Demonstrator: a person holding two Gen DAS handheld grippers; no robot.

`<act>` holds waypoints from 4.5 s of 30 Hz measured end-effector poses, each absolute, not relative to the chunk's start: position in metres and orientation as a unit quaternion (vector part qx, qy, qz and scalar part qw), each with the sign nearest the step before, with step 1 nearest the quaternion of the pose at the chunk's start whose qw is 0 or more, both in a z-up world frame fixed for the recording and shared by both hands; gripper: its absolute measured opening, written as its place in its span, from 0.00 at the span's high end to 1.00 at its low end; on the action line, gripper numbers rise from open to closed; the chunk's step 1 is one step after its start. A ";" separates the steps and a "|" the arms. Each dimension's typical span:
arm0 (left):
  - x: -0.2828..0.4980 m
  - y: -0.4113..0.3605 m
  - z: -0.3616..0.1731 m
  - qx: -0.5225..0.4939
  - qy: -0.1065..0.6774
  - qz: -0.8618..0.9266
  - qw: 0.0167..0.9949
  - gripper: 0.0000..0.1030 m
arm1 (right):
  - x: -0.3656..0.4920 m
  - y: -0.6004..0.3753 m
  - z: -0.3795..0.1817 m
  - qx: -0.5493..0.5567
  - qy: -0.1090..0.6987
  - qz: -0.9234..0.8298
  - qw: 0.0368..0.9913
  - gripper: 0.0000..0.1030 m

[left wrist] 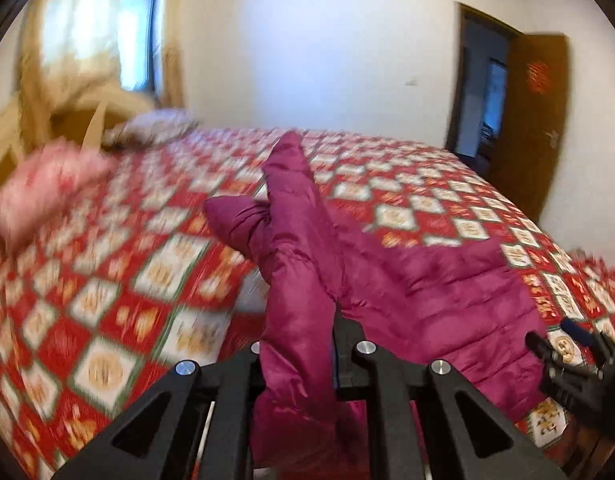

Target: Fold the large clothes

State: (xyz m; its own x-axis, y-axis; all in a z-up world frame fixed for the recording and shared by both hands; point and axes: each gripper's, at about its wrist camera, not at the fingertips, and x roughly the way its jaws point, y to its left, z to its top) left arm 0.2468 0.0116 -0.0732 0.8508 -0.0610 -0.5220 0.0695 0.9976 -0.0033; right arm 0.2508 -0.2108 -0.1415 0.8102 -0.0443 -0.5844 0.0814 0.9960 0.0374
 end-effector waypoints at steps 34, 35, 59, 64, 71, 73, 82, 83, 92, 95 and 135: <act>0.285 -0.162 -0.078 0.199 0.236 -0.042 0.950 0.16 | 0.263 -0.358 -0.138 0.146 0.348 -0.115 0.919 0.39; 0.298 -0.148 -0.080 0.181 0.247 -0.023 0.952 0.16 | 0.268 -0.350 -0.126 0.137 0.341 -0.110 0.924 0.39; 0.419 -0.093 -0.131 -0.001 0.348 0.025 0.937 0.16 | 0.390 -0.259 -0.130 0.103 0.393 -0.054 0.912 0.53; 0.415 -0.135 -0.138 0.064 0.341 0.000 0.938 0.16 | 0.374 -0.280 -0.143 0.126 0.411 -0.069 0.900 0.53; 0.414 -0.147 -0.139 0.097 0.332 -0.012 0.938 0.16 | 0.379 -0.279 -0.114 0.128 0.370 -0.038 0.919 0.68; 0.418 -0.143 -0.143 0.088 0.338 -0.012 0.937 0.16 | 0.383 -0.279 -0.130 0.129 0.376 -0.028 0.917 0.70; 0.419 -0.145 -0.166 0.067 0.350 -0.030 0.934 0.14 | 0.374 -0.288 -0.167 0.152 0.367 -0.012 0.918 0.70; 0.419 -0.146 -0.168 0.067 0.350 -0.030 0.934 0.13 | 0.373 -0.289 -0.169 0.153 0.366 -0.012 0.918 0.70; 0.424 -0.145 -0.178 0.057 0.361 -0.039 0.930 0.10 | 0.370 -0.288 -0.178 0.155 0.368 -0.015 0.917 0.70; 0.424 -0.142 -0.181 0.049 0.366 -0.044 0.928 0.10 | 0.369 -0.286 -0.180 0.151 0.367 -0.020 0.918 0.70; 0.410 -0.122 -0.197 0.003 0.415 -0.082 0.906 0.02 | 0.373 -0.285 -0.189 0.145 0.374 -0.023 0.916 0.70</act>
